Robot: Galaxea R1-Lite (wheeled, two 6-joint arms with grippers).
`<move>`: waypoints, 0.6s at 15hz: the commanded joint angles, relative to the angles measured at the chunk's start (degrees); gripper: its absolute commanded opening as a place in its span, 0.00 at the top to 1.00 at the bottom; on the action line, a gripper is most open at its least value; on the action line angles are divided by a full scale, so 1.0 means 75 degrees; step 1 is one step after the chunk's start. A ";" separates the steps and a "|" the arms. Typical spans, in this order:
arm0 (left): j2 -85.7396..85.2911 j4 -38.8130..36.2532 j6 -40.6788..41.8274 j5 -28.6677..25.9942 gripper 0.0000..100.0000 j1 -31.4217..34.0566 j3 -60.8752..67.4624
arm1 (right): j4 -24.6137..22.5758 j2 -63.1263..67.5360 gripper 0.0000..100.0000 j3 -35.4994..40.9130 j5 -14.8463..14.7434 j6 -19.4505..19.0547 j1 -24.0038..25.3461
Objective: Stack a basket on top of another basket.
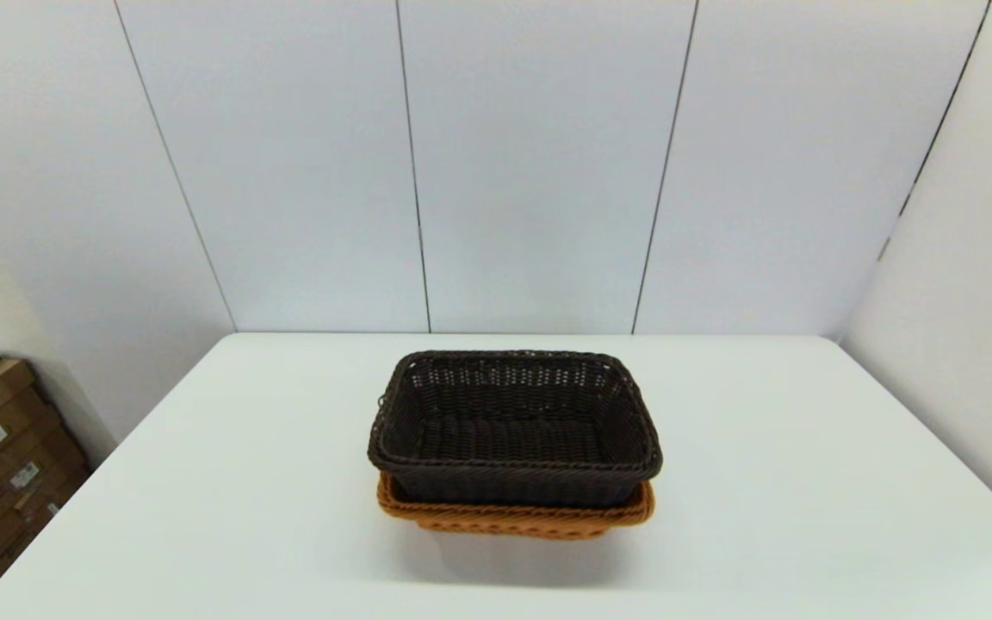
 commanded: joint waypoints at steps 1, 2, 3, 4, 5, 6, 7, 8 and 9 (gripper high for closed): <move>-0.0012 0.0007 -0.0002 0.0003 0.00 0.0000 -0.0004 | -0.0067 -0.0002 0.00 0.0133 0.0126 0.0056 0.0009; -0.0012 0.0007 -0.0002 0.0003 0.00 0.0000 0.0008 | -0.0067 -0.0002 0.00 0.0133 0.0126 0.0092 0.0009; -0.0012 0.0007 -0.0002 0.0003 0.00 0.0000 0.0008 | -0.0067 -0.0002 0.00 0.0133 0.0138 0.0174 0.0009; -0.0012 0.0007 -0.0002 0.0003 0.00 0.0000 -0.0004 | -0.0067 -0.0002 0.00 0.0133 0.0126 0.0244 0.0009; -0.0023 0.0007 -0.0002 0.0003 0.00 0.0000 -0.0004 | -0.0067 -0.0002 0.00 0.0145 0.0091 0.0279 0.0009; -0.0012 0.0007 -0.0002 0.0003 0.00 0.0000 -0.0004 | -0.0079 -0.0002 0.00 0.0145 0.0056 0.0361 0.0009; -0.0012 0.0007 -0.0002 0.0003 0.00 0.0000 -0.0004 | -0.0091 -0.0002 0.00 0.0145 0.0056 0.0502 0.0009; -0.0012 0.0007 -0.0002 0.0003 0.00 0.0000 -0.0004 | -0.0091 -0.0002 0.00 0.0145 0.0056 0.0607 0.0009; -0.0012 0.0007 -0.0002 0.0003 0.00 0.0000 -0.0004 | -0.0091 -0.0002 0.00 0.0145 0.0044 0.0689 0.0009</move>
